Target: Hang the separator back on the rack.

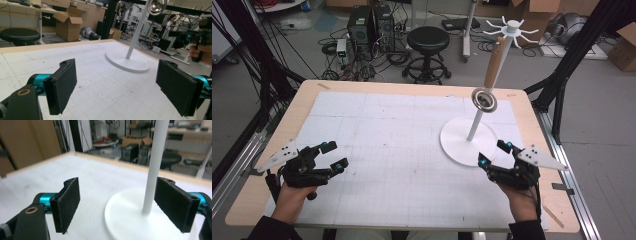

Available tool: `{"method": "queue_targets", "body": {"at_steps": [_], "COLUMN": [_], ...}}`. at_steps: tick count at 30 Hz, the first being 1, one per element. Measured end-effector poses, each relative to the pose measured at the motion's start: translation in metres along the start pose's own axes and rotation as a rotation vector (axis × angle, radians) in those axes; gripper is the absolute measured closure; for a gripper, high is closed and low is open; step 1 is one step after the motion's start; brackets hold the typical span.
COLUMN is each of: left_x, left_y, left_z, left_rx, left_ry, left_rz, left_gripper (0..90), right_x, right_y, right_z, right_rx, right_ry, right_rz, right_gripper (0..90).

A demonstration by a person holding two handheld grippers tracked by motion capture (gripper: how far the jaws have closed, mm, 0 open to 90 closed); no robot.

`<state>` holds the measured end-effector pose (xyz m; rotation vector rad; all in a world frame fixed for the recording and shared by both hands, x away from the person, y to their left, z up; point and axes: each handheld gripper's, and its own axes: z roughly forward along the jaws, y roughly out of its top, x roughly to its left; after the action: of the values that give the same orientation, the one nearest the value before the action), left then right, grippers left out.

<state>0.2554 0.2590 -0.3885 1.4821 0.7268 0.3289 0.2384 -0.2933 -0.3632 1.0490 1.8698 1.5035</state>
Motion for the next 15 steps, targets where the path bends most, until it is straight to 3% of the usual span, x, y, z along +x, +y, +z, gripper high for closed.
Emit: {"method": "queue_targets", "body": {"at_steps": [5, 15], "left_x": [-0.002, -0.005], "left_y": [-0.002, -0.006], "left_z": [-0.001, -0.008], "left_rx": [0.004, -0.017], "left_ry": [-0.01, -0.012], "left_rz": [0.003, 0.006], "left_gripper": [17.5, 17.7], "right_x": [0.005, 0.011], "right_y": [-0.018, -0.019], "right_z": [-0.014, -0.029], "right_rx": [0.011, -0.021], "right_ry": [-0.009, -0.038], "right_rz": [0.011, -0.016], "right_gripper": [19.6, 19.6]}}
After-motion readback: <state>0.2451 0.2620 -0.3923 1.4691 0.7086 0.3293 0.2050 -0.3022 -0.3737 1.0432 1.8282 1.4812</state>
